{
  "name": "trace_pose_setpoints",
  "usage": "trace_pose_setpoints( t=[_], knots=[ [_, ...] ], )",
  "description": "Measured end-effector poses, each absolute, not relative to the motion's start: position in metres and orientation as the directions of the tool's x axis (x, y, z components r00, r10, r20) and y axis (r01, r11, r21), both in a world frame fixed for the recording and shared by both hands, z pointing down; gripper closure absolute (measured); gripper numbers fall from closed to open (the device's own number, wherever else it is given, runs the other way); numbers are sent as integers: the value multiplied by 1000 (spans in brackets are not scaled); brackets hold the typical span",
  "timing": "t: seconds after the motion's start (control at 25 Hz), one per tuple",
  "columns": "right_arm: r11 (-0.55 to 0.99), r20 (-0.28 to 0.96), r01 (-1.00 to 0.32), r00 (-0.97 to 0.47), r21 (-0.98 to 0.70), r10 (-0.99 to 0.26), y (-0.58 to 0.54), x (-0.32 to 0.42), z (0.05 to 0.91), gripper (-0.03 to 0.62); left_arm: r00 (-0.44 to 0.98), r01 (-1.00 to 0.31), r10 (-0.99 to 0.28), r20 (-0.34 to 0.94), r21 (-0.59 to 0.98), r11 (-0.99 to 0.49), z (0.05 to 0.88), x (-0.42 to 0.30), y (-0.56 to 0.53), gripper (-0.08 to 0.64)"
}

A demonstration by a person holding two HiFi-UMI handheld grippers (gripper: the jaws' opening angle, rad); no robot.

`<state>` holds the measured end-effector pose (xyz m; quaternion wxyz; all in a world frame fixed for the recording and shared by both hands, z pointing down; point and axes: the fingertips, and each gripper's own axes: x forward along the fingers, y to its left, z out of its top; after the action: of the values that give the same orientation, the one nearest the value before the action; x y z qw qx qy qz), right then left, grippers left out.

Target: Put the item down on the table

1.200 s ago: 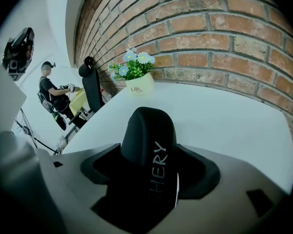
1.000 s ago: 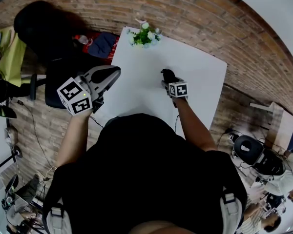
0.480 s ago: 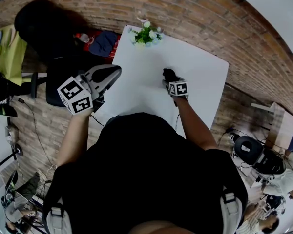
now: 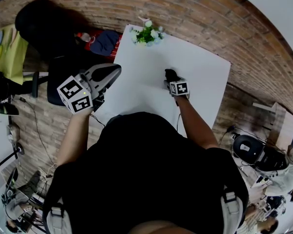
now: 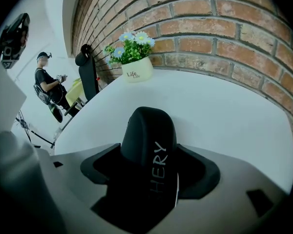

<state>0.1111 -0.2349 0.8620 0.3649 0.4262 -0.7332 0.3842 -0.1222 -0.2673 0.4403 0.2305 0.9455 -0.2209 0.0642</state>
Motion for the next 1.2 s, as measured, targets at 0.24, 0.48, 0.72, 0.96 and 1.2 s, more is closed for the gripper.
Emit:
trace_pose_setpoints(
  t=[0.24,0.48,0.72,0.96,1.2],
  knots=[
    [349,865,-903,-371,-250,-339,-236,110,866,242,892,-451,-392,224,407,-794,441,-121,-270,548],
    [355,867,-902,-368,-245,-336,-237,109,869,242,892,-451,-391,226,412,-792,444,-120,-272,548],
    [362,869,-901,-364,-238,-336,-236,109,868,242,893,-450,-392,222,414,-791,444,-119,-274,548],
    [365,871,-903,-356,-227,-338,-237,108,868,242,896,-445,-388,218,417,-792,445,-119,-275,548],
    [378,869,-897,-365,-231,-335,-236,106,870,241,894,-448,-391,220,414,-792,446,-120,-272,548]
  ],
)
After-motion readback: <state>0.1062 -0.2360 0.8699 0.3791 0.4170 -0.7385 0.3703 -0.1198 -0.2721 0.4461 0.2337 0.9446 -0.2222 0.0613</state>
